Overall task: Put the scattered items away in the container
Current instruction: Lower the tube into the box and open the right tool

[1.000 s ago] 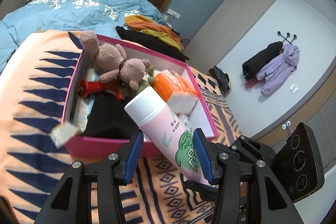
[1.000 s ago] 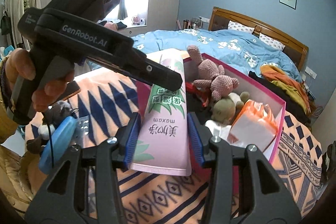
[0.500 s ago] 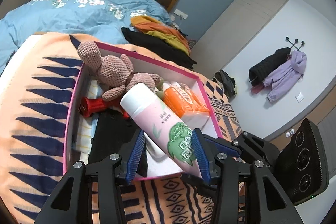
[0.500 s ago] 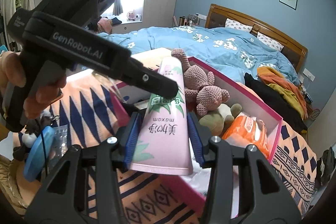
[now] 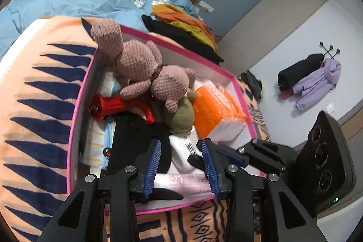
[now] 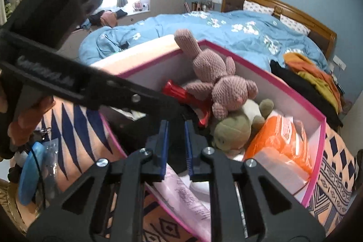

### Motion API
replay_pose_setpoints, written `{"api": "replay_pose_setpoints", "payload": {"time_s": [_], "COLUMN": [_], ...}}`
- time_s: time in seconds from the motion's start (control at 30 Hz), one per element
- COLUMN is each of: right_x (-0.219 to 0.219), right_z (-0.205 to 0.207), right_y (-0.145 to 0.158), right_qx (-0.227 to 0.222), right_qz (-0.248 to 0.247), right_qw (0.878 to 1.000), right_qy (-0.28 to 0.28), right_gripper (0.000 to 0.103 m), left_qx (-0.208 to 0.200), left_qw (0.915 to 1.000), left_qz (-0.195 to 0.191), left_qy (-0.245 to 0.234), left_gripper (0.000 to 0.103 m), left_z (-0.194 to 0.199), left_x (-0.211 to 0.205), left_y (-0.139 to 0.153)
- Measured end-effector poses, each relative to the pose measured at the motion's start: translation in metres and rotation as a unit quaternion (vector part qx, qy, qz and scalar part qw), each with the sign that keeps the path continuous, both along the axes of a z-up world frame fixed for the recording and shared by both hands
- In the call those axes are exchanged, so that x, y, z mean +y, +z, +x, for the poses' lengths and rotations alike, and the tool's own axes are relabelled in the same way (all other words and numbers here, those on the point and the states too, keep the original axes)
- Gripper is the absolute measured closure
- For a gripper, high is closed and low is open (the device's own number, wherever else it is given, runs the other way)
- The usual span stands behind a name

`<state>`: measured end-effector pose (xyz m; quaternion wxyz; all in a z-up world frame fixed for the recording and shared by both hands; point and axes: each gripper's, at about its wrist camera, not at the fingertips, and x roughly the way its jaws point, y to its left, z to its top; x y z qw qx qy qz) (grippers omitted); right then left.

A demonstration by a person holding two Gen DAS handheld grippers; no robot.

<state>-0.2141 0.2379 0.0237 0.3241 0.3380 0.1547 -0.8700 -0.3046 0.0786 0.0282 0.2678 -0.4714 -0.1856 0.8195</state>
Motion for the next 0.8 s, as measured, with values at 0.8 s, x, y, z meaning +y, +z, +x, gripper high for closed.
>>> {"api": "replay_pose_setpoints", "payload": {"time_s": [0.8], "right_x": [0.034], "right_z": [0.011], "right_y": [-0.011], "right_qx": [-0.023], "right_qz": [-0.036], "right_qw": [0.997], "right_qy": [-0.058], "right_gripper": [0.078], "left_qx": [0.069], "left_qw": [0.9942], "left_qz": [-0.083], "left_qy": [0.004], "left_gripper": [0.038], "left_z": [0.023], "left_x": [0.021], "left_y": [-0.004]}}
